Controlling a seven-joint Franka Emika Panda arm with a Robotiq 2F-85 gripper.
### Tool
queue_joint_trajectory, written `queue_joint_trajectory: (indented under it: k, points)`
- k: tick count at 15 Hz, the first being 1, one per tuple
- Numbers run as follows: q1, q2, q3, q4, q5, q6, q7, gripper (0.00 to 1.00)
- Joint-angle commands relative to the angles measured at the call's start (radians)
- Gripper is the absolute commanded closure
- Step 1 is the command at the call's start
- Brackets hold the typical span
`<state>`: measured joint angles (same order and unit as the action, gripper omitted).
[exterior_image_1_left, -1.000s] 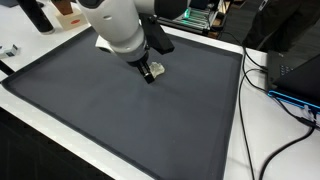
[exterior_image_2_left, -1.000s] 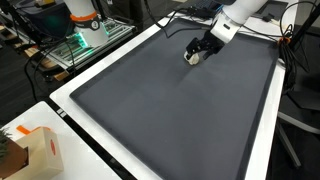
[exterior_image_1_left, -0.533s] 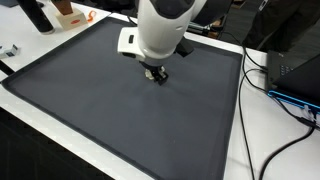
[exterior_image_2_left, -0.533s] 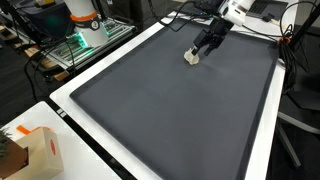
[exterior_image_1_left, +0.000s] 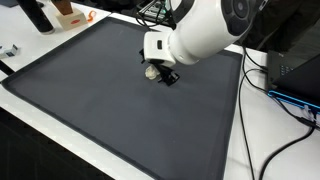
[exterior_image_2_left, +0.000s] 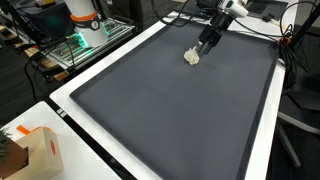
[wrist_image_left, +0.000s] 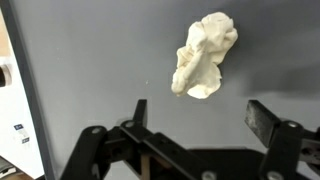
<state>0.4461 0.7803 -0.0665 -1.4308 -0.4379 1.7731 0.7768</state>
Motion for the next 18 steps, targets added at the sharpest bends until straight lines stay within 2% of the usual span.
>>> queue_joint_trajectory:
  k: [1,10,18]
  points:
    - [0.033,0.001,0.002,-0.030,-0.078,-0.024,0.008,0.00]
    - [0.080,-0.022,0.018,-0.099,-0.191,-0.009,0.045,0.00]
    - [0.078,-0.051,0.048,-0.152,-0.252,-0.002,0.079,0.00]
